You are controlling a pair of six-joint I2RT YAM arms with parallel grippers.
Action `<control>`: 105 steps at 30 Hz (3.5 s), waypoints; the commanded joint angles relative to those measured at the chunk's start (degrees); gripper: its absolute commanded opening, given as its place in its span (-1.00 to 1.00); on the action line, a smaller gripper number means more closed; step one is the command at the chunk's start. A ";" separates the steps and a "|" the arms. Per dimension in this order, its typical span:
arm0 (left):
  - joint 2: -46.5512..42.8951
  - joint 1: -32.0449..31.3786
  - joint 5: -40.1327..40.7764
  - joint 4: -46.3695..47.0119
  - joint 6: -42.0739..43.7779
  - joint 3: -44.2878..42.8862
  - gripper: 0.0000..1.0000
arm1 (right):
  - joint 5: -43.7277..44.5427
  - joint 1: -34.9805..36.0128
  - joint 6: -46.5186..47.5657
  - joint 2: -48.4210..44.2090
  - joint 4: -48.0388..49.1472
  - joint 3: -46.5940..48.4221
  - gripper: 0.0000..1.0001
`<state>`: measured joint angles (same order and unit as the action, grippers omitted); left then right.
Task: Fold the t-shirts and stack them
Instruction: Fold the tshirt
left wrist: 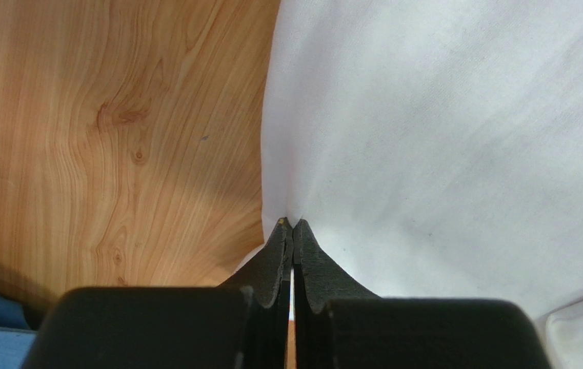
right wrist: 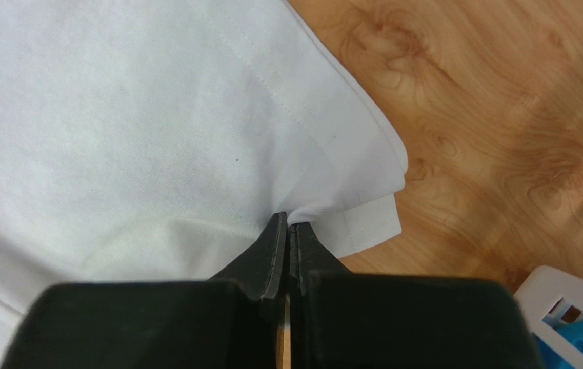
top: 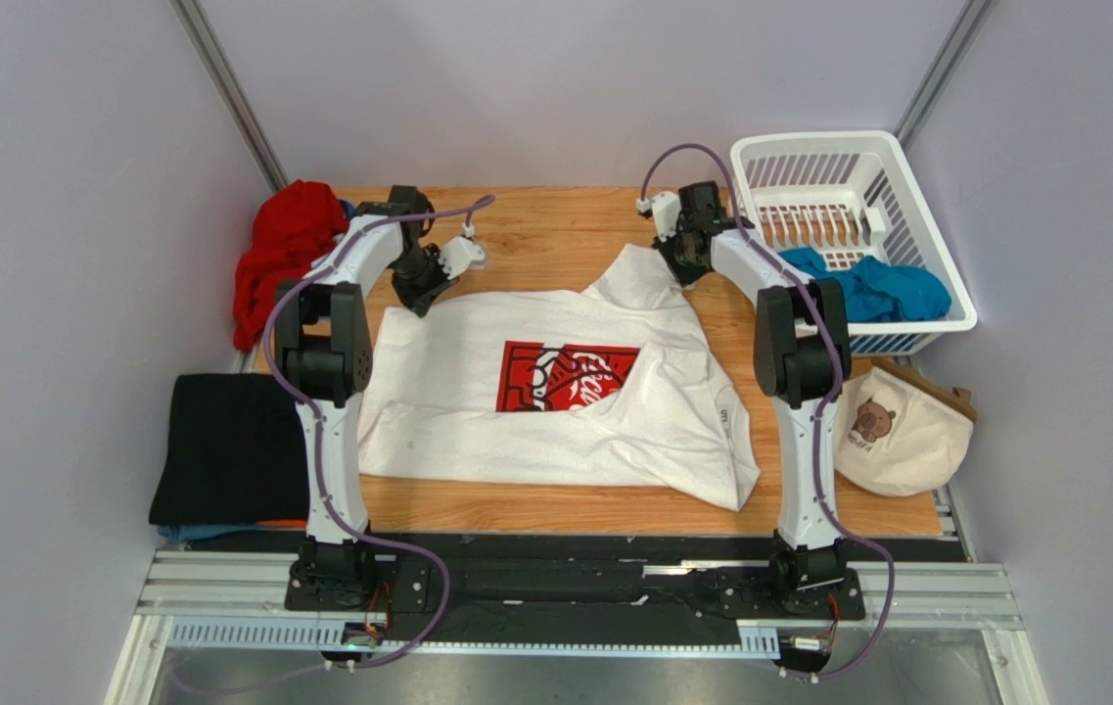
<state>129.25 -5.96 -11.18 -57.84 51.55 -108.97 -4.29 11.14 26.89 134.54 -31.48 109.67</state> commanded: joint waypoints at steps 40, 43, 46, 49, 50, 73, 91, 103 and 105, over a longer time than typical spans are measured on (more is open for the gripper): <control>-12.71 -7.31 16.54 11.52 -11.99 17.29 -1.00 | 1.22 8.90 2.72 -37.23 -10.53 -18.15 -1.00; -13.93 -7.58 17.59 11.61 -12.44 18.61 -1.00 | 1.22 10.04 3.07 -41.09 -10.44 -23.51 -1.00; -15.69 -7.67 18.39 11.61 -12.70 19.75 -1.00 | 0.87 11.27 3.16 -44.00 -10.18 -27.65 -1.00; -17.54 -7.75 18.83 11.26 -12.61 20.63 -1.00 | 0.96 12.59 3.43 -47.87 -10.44 -32.22 -1.00; -17.80 -7.75 19.00 11.09 -12.61 20.72 -1.00 | 1.13 12.86 3.43 -49.53 -10.61 -34.32 -1.00; -25.71 -9.42 21.90 8.72 -14.28 27.40 -1.00 | 1.22 17.95 2.73 -61.59 -16.50 -45.59 -1.00; -31.34 -12.24 24.36 8.62 -15.87 37.42 -1.00 | 2.36 20.68 2.64 -64.31 -20.72 -47.44 -1.00; -31.34 -12.33 26.38 10.47 -16.48 43.14 -1.00 | 2.36 21.82 1.58 -64.93 -20.81 -50.86 -1.00; -31.08 -12.33 26.38 10.56 -17.01 43.57 -1.00 | 2.62 22.26 1.41 -64.93 -20.72 -51.74 -1.00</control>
<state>99.96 -18.31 13.37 -47.81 36.12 -66.22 -2.44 32.51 29.58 71.22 -52.14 59.07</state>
